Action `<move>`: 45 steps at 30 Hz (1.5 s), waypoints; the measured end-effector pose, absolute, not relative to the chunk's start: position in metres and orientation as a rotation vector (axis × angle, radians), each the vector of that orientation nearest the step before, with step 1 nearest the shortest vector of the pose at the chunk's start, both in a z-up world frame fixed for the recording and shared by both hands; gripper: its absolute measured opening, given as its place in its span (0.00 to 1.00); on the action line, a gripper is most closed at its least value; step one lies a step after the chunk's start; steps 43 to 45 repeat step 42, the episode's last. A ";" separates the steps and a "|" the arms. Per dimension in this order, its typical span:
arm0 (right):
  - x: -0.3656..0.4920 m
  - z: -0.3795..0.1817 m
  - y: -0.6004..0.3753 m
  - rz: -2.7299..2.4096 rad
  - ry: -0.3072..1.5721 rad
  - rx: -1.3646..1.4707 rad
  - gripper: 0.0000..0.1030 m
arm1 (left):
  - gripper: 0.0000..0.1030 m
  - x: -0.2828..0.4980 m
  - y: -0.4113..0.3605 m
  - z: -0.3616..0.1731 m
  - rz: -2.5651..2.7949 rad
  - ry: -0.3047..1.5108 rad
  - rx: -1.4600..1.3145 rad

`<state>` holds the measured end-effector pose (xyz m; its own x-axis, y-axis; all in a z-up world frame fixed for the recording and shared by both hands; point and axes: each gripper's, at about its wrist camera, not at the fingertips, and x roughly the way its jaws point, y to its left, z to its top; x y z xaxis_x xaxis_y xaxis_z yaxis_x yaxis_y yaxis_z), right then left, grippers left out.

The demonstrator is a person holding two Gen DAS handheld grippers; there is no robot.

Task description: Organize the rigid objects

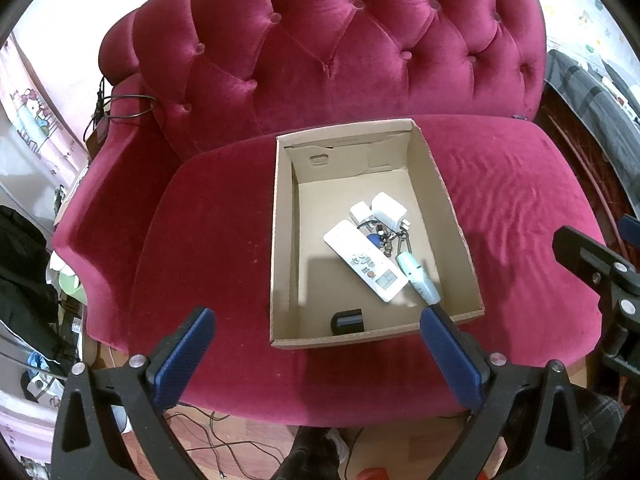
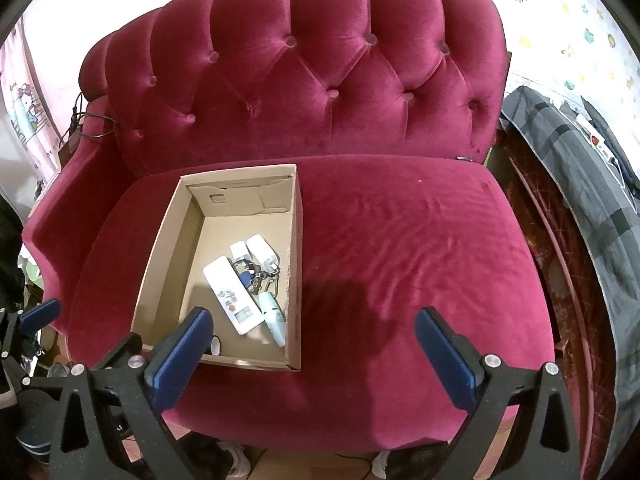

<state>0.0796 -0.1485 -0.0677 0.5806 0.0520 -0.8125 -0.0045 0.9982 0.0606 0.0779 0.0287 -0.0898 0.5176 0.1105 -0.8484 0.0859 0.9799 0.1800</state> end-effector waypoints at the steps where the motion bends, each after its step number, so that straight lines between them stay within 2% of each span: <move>1: 0.080 -0.068 -0.148 0.033 0.951 0.055 1.00 | 1.00 0.078 0.030 -0.090 0.014 1.030 0.206; 45: 0.091 -0.078 -0.131 0.066 0.943 0.036 1.00 | 1.00 0.088 0.043 -0.100 0.024 1.029 0.174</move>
